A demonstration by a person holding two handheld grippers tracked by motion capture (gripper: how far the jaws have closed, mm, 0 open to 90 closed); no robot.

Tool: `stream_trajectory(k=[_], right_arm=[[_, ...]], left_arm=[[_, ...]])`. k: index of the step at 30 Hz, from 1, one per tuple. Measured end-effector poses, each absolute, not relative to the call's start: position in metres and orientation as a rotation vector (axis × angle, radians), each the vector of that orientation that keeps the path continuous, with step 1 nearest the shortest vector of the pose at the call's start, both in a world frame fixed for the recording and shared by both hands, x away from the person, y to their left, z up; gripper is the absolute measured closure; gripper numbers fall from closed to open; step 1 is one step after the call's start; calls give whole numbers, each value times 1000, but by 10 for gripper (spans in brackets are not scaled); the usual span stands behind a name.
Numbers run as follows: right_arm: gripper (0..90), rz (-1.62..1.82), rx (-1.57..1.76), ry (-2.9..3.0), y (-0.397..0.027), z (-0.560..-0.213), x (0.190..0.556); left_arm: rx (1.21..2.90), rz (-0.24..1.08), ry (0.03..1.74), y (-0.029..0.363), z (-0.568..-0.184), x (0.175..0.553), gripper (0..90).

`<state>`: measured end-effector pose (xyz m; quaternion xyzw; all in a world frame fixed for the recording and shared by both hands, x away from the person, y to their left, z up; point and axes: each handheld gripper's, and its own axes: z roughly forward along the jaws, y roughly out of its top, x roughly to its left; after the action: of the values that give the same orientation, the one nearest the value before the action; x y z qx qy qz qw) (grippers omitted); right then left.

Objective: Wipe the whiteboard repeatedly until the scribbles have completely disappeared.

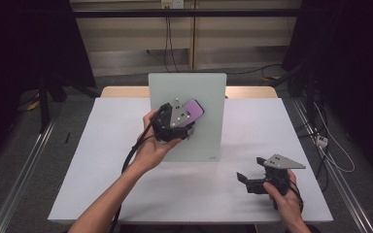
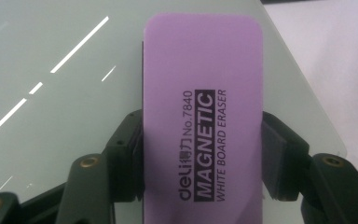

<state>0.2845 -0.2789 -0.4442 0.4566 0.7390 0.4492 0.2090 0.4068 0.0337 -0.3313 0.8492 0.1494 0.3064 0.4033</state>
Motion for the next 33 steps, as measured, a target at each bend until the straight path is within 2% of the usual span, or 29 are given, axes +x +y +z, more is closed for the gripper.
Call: stream_trajectory(k=[10, 14, 21, 29, 33], right_arm=[[45, 1247, 1271, 2058, -279, -444, 284], [45, 1247, 1271, 2058, -279, -444, 284], [45, 1247, 1272, 2057, -279, -444, 284], [45, 1248, 1272, 2057, -279, -444, 285], [45, 1245, 1271, 2058, -279, -445, 285]], left_arm=[[2310, 684, 270, 22, -385, 385, 413], [2331, 667, 270, 24, -392, 383, 413], [2285, 676, 323, 38, -374, 391, 413], [2142, 751, 439, 71, -340, 406, 413], [2149, 774, 436, 75, -340, 405, 413]])
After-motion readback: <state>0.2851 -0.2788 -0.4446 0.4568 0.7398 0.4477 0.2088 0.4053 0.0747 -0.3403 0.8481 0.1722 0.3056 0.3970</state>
